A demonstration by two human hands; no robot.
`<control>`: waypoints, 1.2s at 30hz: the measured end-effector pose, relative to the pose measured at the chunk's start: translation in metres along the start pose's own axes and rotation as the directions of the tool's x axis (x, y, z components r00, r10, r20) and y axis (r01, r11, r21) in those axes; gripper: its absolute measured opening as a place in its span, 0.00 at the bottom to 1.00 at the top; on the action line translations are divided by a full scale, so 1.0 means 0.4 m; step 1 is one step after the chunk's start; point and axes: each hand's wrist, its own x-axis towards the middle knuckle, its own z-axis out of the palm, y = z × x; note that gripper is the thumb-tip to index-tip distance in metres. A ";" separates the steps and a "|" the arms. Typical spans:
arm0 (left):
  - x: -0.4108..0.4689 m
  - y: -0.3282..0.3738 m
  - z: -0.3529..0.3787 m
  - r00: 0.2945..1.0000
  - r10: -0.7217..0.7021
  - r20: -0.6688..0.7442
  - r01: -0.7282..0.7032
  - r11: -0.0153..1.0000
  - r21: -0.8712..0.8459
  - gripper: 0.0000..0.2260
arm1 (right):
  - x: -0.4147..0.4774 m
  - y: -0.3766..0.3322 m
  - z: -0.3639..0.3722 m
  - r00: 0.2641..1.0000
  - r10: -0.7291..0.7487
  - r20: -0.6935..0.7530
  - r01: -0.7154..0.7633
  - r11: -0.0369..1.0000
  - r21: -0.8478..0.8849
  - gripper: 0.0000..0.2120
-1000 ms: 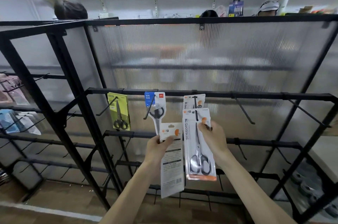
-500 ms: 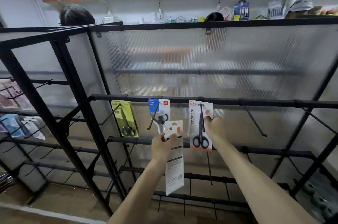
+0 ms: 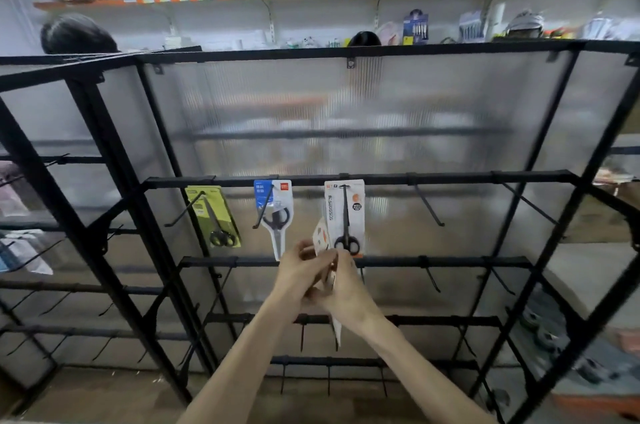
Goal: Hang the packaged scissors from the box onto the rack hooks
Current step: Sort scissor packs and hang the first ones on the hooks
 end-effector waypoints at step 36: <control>-0.039 0.019 -0.144 0.934 0.208 0.290 -0.337 0.247 0.909 0.28 | 0.005 -0.062 -0.117 0.909 0.263 -0.324 -0.207 0.958 0.198 0.07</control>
